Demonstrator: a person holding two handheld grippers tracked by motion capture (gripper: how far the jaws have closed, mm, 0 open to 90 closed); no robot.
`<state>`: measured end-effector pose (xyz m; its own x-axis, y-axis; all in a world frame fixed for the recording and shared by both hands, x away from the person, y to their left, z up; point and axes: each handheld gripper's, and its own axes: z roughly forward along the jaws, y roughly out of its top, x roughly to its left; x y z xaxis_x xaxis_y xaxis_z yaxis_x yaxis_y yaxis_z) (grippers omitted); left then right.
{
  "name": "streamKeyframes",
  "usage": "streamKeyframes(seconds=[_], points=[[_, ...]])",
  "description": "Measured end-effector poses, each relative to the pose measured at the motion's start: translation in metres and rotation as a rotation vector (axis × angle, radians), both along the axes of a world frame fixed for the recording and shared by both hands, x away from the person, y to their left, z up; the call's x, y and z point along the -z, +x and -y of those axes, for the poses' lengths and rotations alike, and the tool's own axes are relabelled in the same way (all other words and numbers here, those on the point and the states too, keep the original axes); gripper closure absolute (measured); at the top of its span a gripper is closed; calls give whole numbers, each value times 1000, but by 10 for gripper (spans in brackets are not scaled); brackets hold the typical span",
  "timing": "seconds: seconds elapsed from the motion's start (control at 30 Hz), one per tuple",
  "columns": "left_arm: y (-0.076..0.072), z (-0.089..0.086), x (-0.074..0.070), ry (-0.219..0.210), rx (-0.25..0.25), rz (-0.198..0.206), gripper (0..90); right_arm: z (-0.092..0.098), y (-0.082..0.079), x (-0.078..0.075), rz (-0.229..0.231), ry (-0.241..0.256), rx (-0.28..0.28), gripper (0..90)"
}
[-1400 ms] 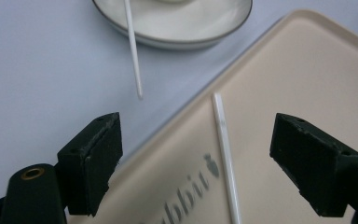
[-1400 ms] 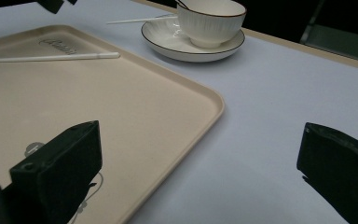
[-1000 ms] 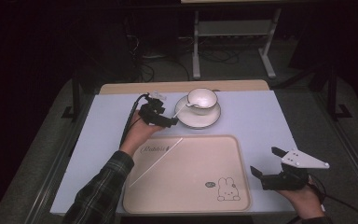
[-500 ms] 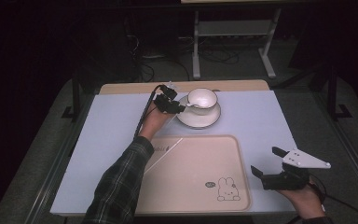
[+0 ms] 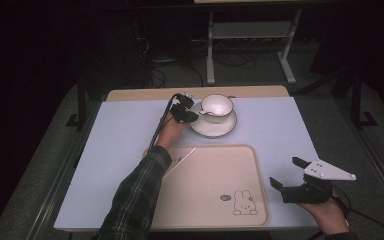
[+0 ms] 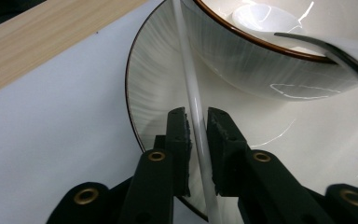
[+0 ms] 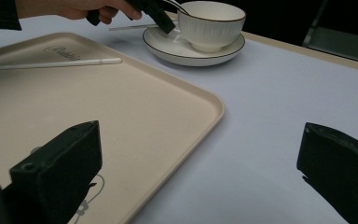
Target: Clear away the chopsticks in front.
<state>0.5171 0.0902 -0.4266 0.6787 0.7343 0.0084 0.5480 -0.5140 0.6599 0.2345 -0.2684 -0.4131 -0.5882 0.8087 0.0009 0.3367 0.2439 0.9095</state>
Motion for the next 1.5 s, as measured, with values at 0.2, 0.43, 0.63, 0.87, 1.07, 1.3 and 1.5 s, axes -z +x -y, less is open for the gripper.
streamKeyframes(seconds=[0.2,0.43,0.63,0.87,1.07,1.3,1.5], points=[[0,1,0,14,-22,17,832,0,0,0,1,0,-1,0],[0,-3,-6,0,-39,22,846,0,0,0,2,-1,-2,0],[-6,-17,-19,2,-54,6,846,1,0,-1,3,3,1,0],[-26,-48,-37,-18,-87,-10,849,0,-1,-1,6,-2,2,0],[-49,-76,-46,-47,-99,-14,849,-1,0,-1,4,-6,-1,0],[-82,-99,-55,-62,-98,-12,849,-2,0,-1,5,-8,1,0],[-114,-110,-56,-66,-92,-25,849,-2,-1,-1,4,-8,3,0]])
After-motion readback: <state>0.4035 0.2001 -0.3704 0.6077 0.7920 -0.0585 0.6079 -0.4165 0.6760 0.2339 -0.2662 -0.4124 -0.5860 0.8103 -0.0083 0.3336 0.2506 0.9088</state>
